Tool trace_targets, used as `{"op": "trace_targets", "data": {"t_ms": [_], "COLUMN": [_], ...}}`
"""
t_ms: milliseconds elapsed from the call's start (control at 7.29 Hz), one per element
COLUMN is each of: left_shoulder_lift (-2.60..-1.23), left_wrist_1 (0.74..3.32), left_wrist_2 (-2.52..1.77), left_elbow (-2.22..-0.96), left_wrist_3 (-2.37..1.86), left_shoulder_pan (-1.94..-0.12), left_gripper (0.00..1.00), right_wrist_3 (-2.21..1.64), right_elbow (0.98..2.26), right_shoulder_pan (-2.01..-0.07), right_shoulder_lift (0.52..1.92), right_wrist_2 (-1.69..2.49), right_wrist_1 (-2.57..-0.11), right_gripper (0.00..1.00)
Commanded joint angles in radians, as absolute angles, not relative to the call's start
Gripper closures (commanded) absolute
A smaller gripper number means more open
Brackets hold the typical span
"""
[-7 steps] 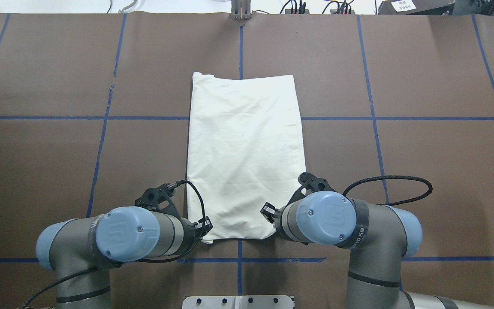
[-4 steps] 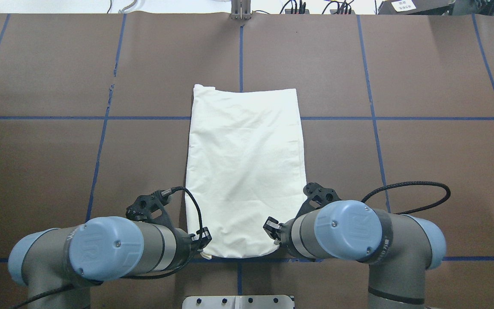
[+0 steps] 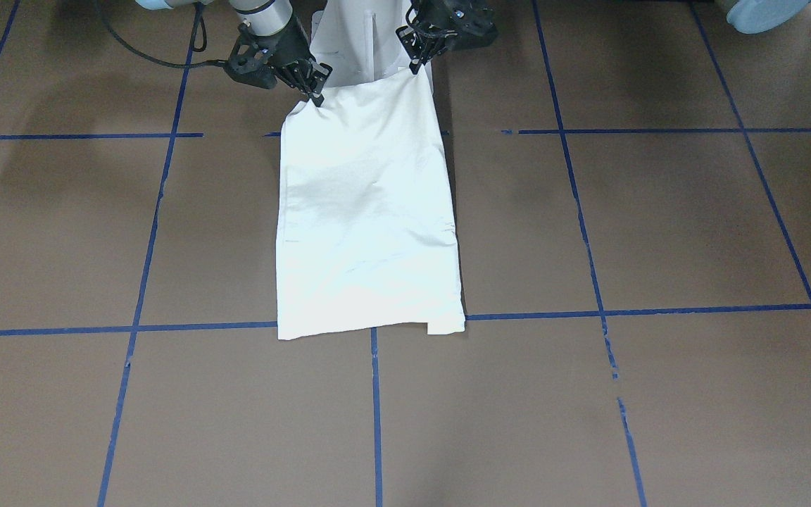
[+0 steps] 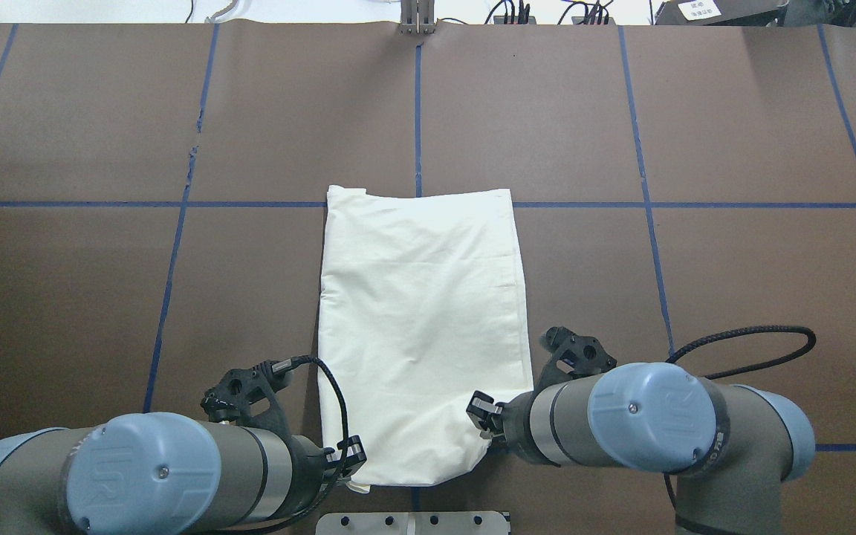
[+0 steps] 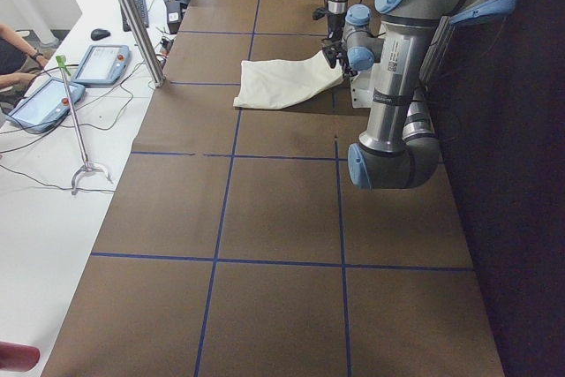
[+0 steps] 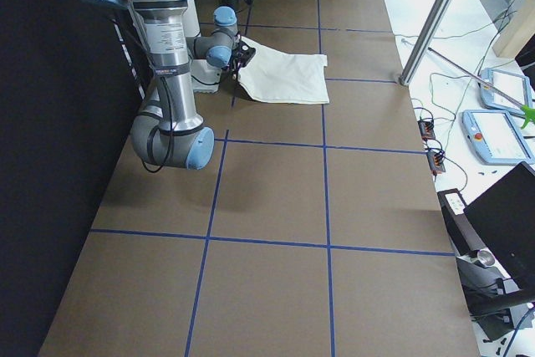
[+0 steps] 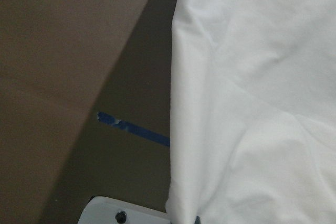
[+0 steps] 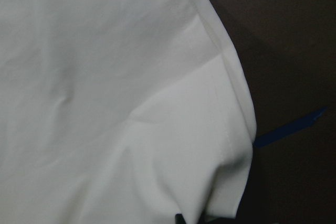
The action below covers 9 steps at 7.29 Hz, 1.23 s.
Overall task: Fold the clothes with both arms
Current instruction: 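Lift the near edge with both grippers and fold it toward the far edge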
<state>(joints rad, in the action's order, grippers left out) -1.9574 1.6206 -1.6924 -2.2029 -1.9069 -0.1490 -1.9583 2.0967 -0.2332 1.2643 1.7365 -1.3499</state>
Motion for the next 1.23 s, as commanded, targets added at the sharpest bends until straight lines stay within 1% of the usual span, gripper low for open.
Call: {"op": "trace_targets", "data": {"t_ms": [0, 137, 274, 411, 548, 686, 823, 960, 1097], "left_shoulder_lift": [-1.974, -1.977, -2.033, -2.090, -2.103, -2.108, -2.126, -2.131, -2.131], "left_wrist_1": [1.623, 1.632, 1.641, 1.652, 1.763, 1.861, 1.921, 1.942, 1.944], "left_wrist_2": [-1.704, -1.741, -1.774, -1.798, -1.798, -1.798, -1.798, -1.798, -1.798], "left_elbow": [-2.200, -2.183, -2.130, -2.027, -1.928, -1.823, -1.740, -1.696, -1.681], "left_wrist_3": [-1.844, -1.833, -1.792, -1.770, -1.746, -1.746, -1.746, -1.743, -1.721], "left_shoulder_pan": [-0.255, -0.340, -0.436, -0.509, -0.550, -0.570, -0.599, -0.620, -0.629], "left_gripper": [1.00, 1.00, 1.00, 1.00, 1.00, 1.00, 1.00, 1.00, 1.00], "right_wrist_3": [-1.915, -1.879, -1.872, -1.852, -1.809, -1.796, -1.786, -1.786, -1.787], "right_elbow": [2.045, 1.995, 1.920, 1.840, 1.731, 1.571, 1.455, 1.389, 1.338], "right_shoulder_pan": [-0.374, -0.462, -0.536, -0.573, -0.615, -0.653, -0.679, -0.692, -0.712], "right_shoulder_lift": [1.255, 1.197, 1.130, 1.079, 1.004, 0.897, 0.832, 0.821, 0.821], "right_wrist_2": [1.794, 1.889, 1.948, 1.966, 1.980, 2.015, 2.028, 2.028, 2.045], "right_wrist_1": [-1.281, -1.279, -1.279, -1.279, -1.278, -1.278, -1.276, -1.243, -1.191], "right_gripper": [1.00, 1.00, 1.00, 1.00, 1.00, 1.00, 1.00, 1.00, 1.00]}}
